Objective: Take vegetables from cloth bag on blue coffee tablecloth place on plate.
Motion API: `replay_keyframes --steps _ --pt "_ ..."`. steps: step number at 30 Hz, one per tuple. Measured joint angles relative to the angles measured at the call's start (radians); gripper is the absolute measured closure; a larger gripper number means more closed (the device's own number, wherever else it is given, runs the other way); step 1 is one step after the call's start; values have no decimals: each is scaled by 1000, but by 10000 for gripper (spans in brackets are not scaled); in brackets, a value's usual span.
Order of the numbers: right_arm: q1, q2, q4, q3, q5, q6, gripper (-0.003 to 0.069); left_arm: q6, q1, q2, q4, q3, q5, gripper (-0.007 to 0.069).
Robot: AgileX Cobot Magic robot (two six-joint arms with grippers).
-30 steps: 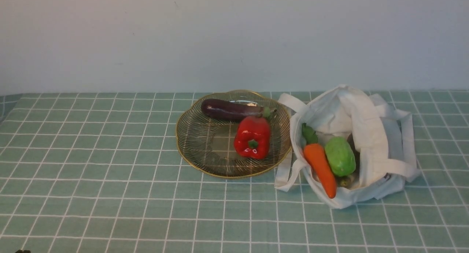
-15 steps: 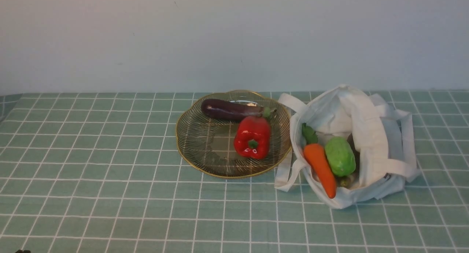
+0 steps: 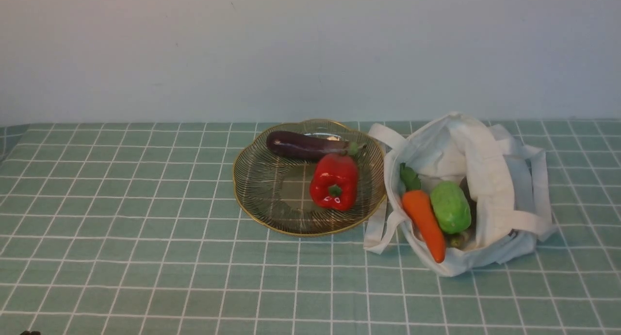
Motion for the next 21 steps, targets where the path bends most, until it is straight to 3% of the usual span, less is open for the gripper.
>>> replay_keyframes --steps 12,21 --pt "-391 -206 -10 319 29 -24 674 0 0 0 0 0 0 629" --pt "-449 -240 -22 336 110 -24 674 0 0 0 0 0 0 629"
